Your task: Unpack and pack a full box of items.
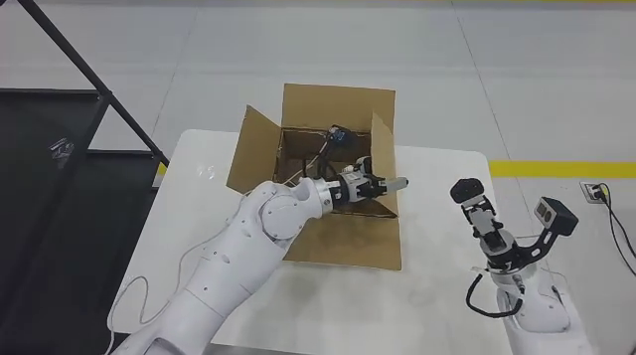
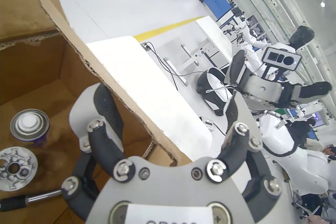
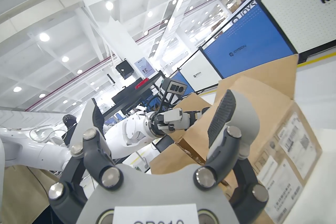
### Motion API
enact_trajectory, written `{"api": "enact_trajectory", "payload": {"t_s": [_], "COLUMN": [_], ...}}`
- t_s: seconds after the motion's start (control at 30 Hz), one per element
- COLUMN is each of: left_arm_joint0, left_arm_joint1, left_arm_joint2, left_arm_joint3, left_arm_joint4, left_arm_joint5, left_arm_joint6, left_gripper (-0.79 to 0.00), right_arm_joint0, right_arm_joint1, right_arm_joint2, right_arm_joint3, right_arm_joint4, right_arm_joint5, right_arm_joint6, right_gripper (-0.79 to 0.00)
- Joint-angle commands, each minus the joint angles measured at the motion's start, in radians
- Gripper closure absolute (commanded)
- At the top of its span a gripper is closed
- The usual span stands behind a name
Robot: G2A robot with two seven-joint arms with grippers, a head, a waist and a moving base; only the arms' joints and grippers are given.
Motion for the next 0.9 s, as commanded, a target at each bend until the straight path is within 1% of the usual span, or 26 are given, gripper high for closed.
{"api": "enact_trajectory", "payload": {"t_s": [0.0, 0.23, 0.47, 0.67, 0.87], "left_arm_joint0": [-0.005, -0.03, -0.075, -0.121, -0.161], "left_arm_joint1": [-0.009, -0.053, -0.111, -0.162, -0.209], "left_arm_joint2": [0.01, 0.068, 0.142, 0.189, 0.221], "left_arm_joint3": [0.013, 0.068, 0.162, 0.265, 0.363], "left_arm_joint4": [-0.006, -0.036, -0.046, -0.054, -0.056], "left_arm_joint5": [0.001, -0.018, -0.027, -0.028, -0.023], "left_arm_joint6": [0.014, 0.051, 0.059, 0.051, 0.028], "left_gripper": [-0.785, -0.785, -0.785, -0.785, -0.785], "right_arm_joint0": [-0.012, 0.002, 0.053, 0.053, 0.04], "right_arm_joint1": [0.005, 0.015, 0.02, 0.023, 0.021], "right_arm_joint2": [0.018, 0.014, -0.022, -0.011, 0.004], "right_arm_joint3": [0.035, 0.177, 0.278, 0.284, 0.253], "right_arm_joint4": [0.015, 0.107, 0.17, 0.182, 0.169], "right_arm_joint5": [0.0, 0.0, 0.0, 0.0, 0.0], "right_arm_joint6": [-0.003, 0.012, 0.063, 0.047, -0.003], "right_gripper": [-0.785, -0.785, -0.785, -0.785, -0.785]}}
